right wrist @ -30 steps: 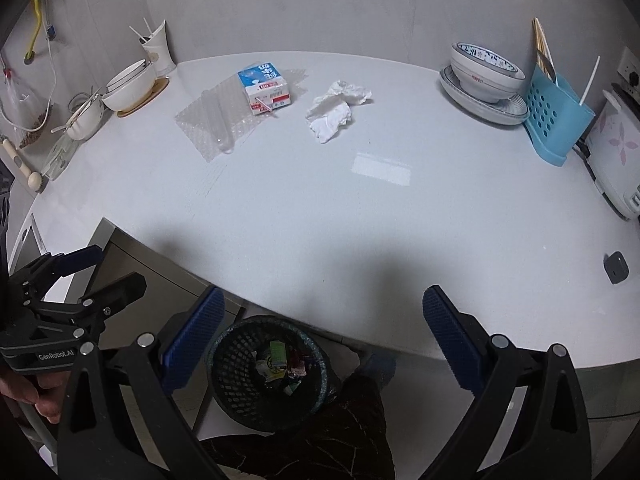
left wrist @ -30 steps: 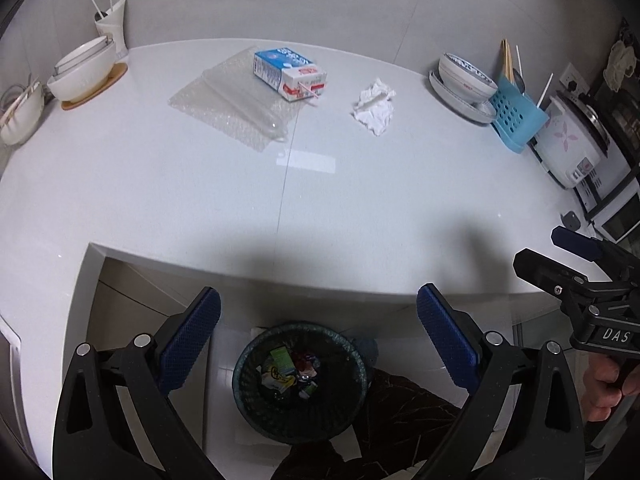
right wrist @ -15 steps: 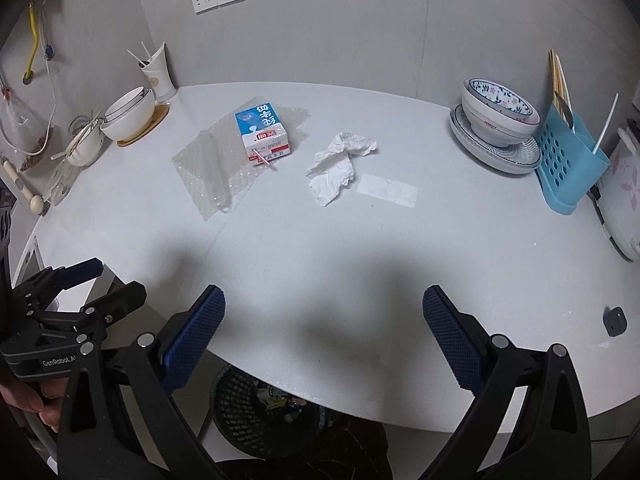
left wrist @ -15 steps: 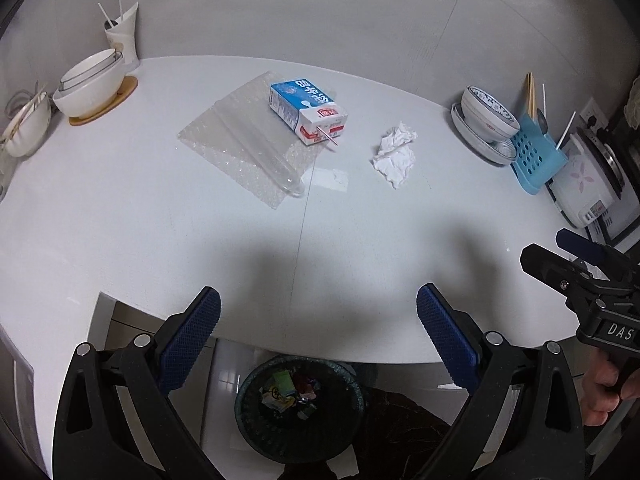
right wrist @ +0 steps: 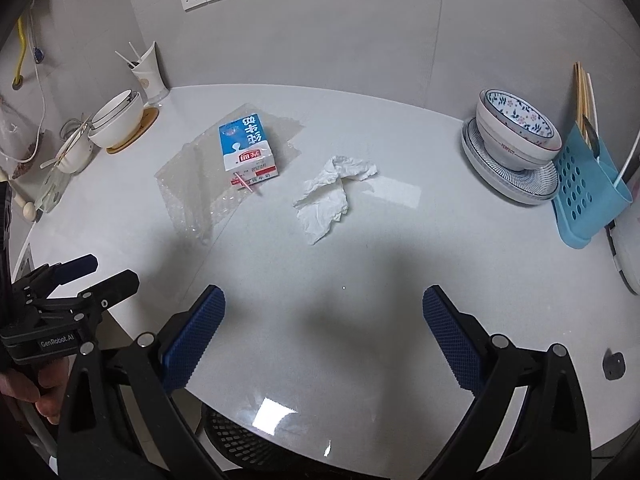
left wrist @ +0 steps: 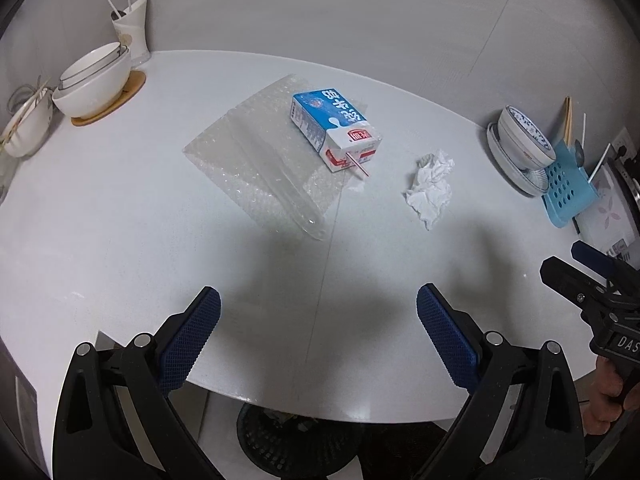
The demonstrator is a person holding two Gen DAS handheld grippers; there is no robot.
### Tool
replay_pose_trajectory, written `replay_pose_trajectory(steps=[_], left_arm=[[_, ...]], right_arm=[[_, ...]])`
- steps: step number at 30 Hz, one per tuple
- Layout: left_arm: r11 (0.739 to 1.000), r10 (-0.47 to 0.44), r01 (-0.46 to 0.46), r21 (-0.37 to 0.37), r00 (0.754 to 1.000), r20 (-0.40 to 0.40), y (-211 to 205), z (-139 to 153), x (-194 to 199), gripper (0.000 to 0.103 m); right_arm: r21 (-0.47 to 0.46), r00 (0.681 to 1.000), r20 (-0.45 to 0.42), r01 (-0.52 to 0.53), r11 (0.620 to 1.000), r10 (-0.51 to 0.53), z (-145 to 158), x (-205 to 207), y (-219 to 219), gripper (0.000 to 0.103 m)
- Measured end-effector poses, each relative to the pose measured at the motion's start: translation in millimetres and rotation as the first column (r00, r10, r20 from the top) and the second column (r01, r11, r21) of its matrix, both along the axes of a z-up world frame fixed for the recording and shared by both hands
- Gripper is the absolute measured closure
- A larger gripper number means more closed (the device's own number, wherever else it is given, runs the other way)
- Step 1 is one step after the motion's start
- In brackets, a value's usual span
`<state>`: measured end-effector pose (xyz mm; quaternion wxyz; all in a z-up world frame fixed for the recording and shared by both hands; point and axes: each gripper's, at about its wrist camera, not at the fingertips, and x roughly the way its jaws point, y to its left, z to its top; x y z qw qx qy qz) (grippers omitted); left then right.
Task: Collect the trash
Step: 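Raise both open tools from the wastebasket toward the counter, then grasp the clear plastic tray with the left tool while the right tool grasps the tissue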
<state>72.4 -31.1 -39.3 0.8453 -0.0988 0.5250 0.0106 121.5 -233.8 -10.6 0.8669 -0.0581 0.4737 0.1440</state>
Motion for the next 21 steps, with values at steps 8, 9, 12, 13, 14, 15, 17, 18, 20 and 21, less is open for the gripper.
replay_pose_trajectory(steps=[8, 9, 12, 13, 14, 15, 17, 18, 20, 21], left_arm=[[0.997, 0.078, -0.077, 0.018, 0.996, -0.041, 24, -17, 43, 0.007], [0.996, 0.085, -0.084, 0.023, 0.995, -0.046, 26, -20, 49, 0.007], [0.994, 0.108, -0.106, 0.034, 0.992, -0.071, 33, -31, 70, 0.007], [0.993, 0.118, -0.115, 0.033, 0.99, -0.08, 33, -34, 78, 0.007], [0.991, 0.131, -0.129, 0.031, 0.987, -0.092, 34, -38, 86, 0.007], [0.99, 0.143, -0.14, 0.032, 0.984, -0.103, 35, -42, 94, 0.007], [0.987, 0.161, -0.157, 0.042, 0.98, -0.117, 36, -47, 109, 0.007], [0.985, 0.168, -0.163, 0.048, 0.978, -0.123, 35, -49, 116, 0.008], [0.983, 0.18, -0.175, 0.051, 0.974, -0.137, 36, -54, 128, 0.008], [0.982, 0.185, -0.179, 0.054, 0.972, -0.148, 36, -57, 134, 0.009]], right_arm=[[0.007, 0.999, -0.048, -0.005, 1.0, 0.005, -20, 52, 6, 0.008], [0.006, 0.999, -0.053, -0.003, 1.0, 0.003, -23, 60, 7, 0.008], [0.014, 0.997, -0.079, 0.013, 1.0, -0.012, -31, 86, 10, 0.008], [0.015, 0.996, -0.09, 0.021, 1.0, -0.019, -35, 95, 11, 0.008], [0.014, 0.995, -0.099, 0.028, 1.0, -0.026, -37, 102, 12, 0.008], [0.019, 0.994, -0.108, 0.035, 0.999, -0.033, -40, 111, 14, 0.008], [0.021, 0.991, -0.126, 0.049, 0.999, -0.046, -44, 127, 16, 0.008], [0.02, 0.99, -0.134, 0.056, 0.998, -0.053, -47, 134, 17, 0.009], [0.014, 0.985, -0.16, 0.071, 0.997, -0.068, -55, 148, 20, 0.012], [0.009, 0.981, -0.177, 0.08, 0.997, -0.078, -60, 154, 21, 0.013]])
